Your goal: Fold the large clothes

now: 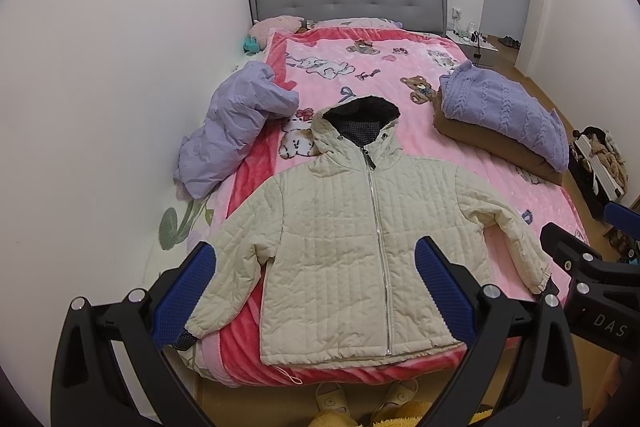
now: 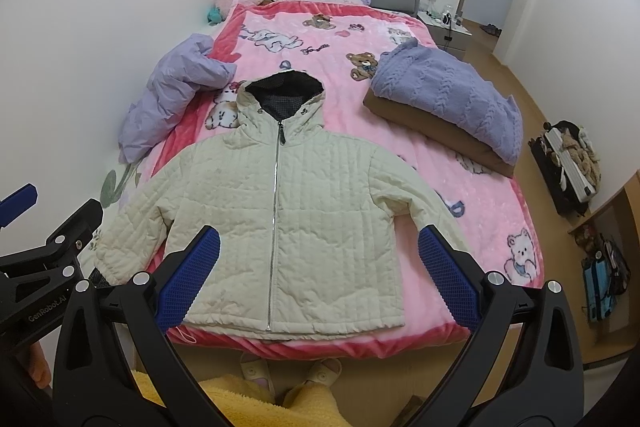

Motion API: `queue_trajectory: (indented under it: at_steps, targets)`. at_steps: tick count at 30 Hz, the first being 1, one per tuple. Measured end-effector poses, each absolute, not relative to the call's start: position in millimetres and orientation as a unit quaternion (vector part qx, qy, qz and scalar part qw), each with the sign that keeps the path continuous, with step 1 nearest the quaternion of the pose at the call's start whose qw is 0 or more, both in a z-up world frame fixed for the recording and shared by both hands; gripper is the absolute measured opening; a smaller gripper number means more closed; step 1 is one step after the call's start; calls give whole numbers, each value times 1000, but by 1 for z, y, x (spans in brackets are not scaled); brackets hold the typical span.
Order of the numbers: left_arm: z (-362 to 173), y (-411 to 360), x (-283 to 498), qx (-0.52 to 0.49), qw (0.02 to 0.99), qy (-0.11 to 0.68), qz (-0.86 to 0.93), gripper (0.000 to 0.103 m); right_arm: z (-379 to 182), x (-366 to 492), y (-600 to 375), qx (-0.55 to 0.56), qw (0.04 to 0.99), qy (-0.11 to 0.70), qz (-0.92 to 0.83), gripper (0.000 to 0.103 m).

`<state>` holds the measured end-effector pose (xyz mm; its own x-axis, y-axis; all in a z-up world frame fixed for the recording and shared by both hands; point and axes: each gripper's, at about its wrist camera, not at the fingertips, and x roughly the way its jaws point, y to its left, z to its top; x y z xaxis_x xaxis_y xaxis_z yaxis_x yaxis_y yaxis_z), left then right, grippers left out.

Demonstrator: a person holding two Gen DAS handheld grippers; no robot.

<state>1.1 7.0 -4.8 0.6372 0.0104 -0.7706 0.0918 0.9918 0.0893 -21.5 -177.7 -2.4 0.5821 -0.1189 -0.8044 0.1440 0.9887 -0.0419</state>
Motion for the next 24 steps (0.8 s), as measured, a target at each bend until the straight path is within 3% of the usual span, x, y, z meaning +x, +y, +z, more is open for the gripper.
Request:
queue_trajectory:
  at_steps: [24]
  targets:
    - [-7,6,1,60,902,428,-23,98,-1,-23,-174,14,889,451,-76,95]
